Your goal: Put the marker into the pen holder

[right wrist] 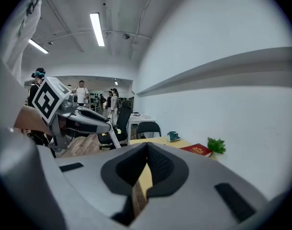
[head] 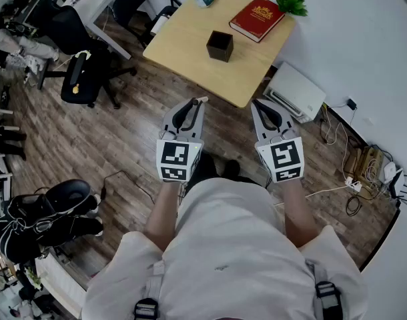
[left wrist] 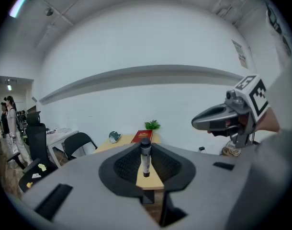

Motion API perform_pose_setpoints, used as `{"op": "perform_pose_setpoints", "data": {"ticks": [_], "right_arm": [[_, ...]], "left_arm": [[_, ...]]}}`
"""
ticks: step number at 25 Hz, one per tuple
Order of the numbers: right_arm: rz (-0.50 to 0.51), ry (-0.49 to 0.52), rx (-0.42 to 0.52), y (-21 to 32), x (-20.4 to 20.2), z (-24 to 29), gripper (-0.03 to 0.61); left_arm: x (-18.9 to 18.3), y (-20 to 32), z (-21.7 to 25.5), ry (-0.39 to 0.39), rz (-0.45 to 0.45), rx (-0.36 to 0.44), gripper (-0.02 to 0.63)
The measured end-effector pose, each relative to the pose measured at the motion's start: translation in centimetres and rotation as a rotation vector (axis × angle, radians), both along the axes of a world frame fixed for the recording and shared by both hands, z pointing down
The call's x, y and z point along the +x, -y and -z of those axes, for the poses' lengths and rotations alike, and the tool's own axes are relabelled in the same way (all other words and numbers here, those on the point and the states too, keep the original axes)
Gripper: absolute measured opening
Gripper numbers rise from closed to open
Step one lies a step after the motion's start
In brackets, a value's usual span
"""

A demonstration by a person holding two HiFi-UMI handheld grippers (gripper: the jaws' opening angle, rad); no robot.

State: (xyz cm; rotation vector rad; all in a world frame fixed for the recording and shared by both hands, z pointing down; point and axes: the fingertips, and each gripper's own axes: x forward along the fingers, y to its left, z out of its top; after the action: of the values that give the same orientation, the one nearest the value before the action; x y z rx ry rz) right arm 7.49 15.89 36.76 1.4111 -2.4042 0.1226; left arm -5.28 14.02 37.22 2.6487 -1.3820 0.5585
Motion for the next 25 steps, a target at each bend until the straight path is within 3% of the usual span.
{"op": "perform_pose_setpoints", "data": {"ticks": [13, 25], "right_arm": [[-0.019, -0.008, 0.012, -2.9, 0.4, 0.0, 0.0], [-0.043, -0.013, -0.006, -1.1, -0.9, -0.8, 0.003]], "left_arm": [[0.9, -2.9, -0.3, 0.018, -0.04, -0.02, 0.063], [-1.4, -1.1, -0.5, 0.02, -0.016, -0.006, 0.063]]}}
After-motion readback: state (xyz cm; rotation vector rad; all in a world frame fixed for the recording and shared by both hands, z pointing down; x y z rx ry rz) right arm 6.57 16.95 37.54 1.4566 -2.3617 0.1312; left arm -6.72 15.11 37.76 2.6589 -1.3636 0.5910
